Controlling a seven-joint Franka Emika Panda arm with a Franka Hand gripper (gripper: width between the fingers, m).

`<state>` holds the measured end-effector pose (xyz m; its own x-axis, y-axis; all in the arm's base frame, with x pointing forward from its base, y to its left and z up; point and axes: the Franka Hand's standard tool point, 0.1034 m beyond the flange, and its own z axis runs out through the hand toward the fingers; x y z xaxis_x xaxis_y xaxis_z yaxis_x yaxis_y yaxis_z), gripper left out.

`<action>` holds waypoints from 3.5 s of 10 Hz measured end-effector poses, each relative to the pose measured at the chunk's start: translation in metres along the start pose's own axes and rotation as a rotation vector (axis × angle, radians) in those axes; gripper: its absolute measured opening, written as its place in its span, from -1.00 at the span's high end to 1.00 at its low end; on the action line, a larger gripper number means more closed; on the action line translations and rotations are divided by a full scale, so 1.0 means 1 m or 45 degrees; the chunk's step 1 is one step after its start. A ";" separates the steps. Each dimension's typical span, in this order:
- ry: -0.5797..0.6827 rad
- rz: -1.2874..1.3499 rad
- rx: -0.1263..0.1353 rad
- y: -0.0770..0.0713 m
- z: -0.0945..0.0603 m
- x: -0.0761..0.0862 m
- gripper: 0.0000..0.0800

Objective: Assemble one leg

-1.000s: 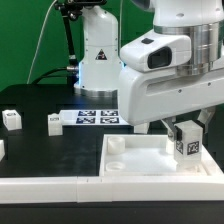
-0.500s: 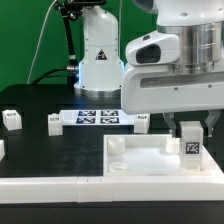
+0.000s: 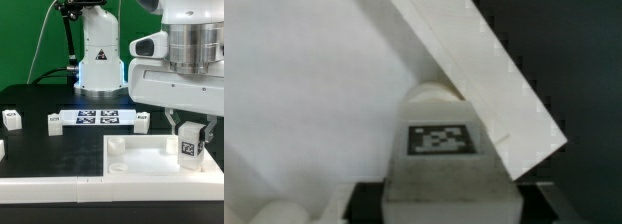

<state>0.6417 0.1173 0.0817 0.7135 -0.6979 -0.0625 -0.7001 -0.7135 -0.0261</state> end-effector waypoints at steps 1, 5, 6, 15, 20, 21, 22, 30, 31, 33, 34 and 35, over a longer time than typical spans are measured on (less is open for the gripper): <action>-0.004 0.066 0.002 0.000 0.000 0.000 0.27; -0.007 -0.004 0.000 -0.001 0.001 -0.003 -0.31; -0.007 -0.113 -0.002 -0.003 0.001 -0.006 -0.55; -0.024 -1.322 -0.007 0.000 0.005 0.002 -0.62; -0.022 -1.621 -0.005 0.001 0.005 0.003 -0.55; -0.023 -1.621 -0.005 0.001 0.005 0.003 -0.55; -0.023 -1.621 -0.005 0.001 0.005 0.003 -0.10; 0.005 -0.942 0.011 -0.001 0.007 0.002 0.27; 0.005 -0.783 0.008 -0.001 0.007 0.001 0.27; 0.024 -0.427 0.021 0.000 0.008 -0.001 0.27; 0.027 -0.272 0.018 0.000 0.008 -0.002 0.27; 0.025 -0.142 0.019 0.000 0.008 -0.002 0.27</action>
Offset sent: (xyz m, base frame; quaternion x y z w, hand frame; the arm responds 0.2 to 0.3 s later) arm 0.0000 0.0000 0.0000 0.0000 0.0000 -0.0799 0.9968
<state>0.6402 0.1189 0.0738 0.7871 -0.6156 -0.0386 -0.6168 -0.7857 -0.0470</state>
